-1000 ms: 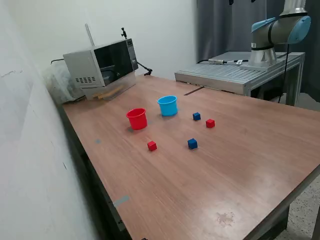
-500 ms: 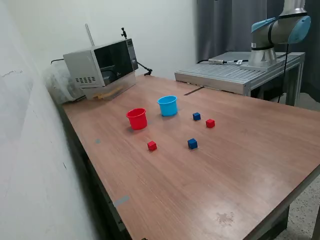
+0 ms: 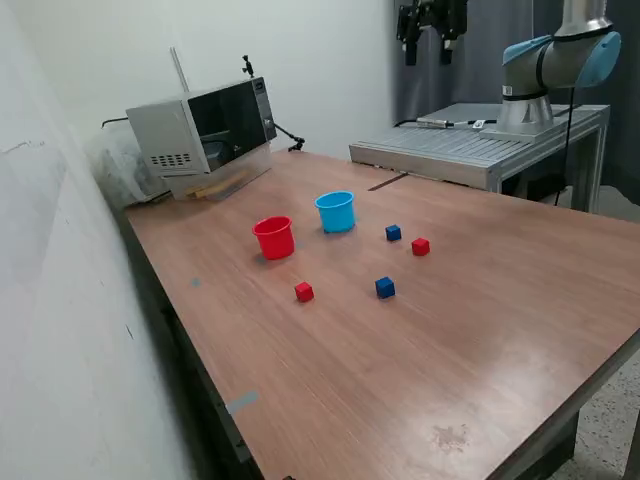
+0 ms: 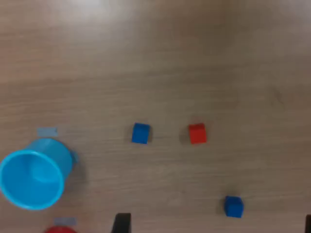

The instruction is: Place red objects in the red bin, and blue objects in the blue bin.

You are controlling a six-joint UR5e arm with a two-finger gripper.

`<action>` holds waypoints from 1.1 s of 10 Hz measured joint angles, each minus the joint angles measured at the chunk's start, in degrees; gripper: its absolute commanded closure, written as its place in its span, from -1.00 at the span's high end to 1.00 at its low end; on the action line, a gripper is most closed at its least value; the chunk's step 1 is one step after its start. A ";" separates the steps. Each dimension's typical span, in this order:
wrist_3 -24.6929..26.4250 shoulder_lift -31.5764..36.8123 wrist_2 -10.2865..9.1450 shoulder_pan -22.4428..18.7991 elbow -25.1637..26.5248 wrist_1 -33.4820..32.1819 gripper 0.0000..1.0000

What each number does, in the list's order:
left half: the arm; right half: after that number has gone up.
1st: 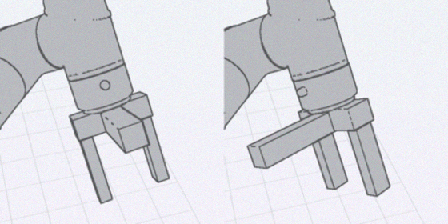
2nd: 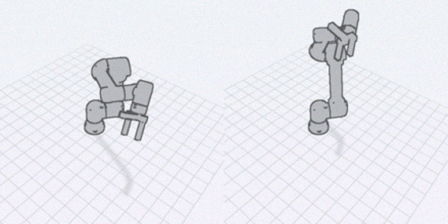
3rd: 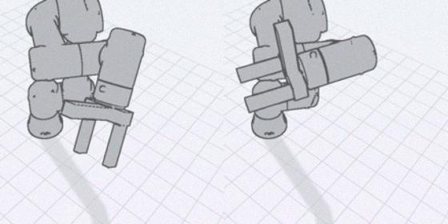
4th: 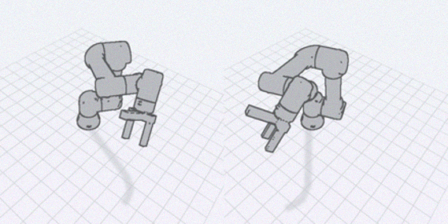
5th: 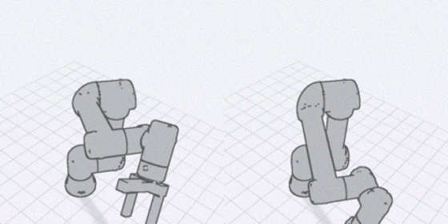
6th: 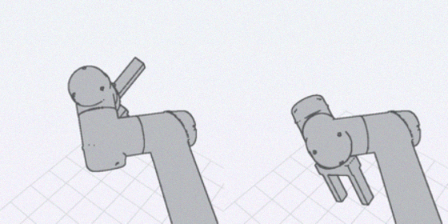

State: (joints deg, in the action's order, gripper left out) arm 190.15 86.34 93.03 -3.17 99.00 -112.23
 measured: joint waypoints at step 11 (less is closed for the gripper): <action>7.79 -23.53 -0.05 6.71 4.63 -21.33 1.00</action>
State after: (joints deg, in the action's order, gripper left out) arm 197.93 62.81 92.98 3.55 103.63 -133.56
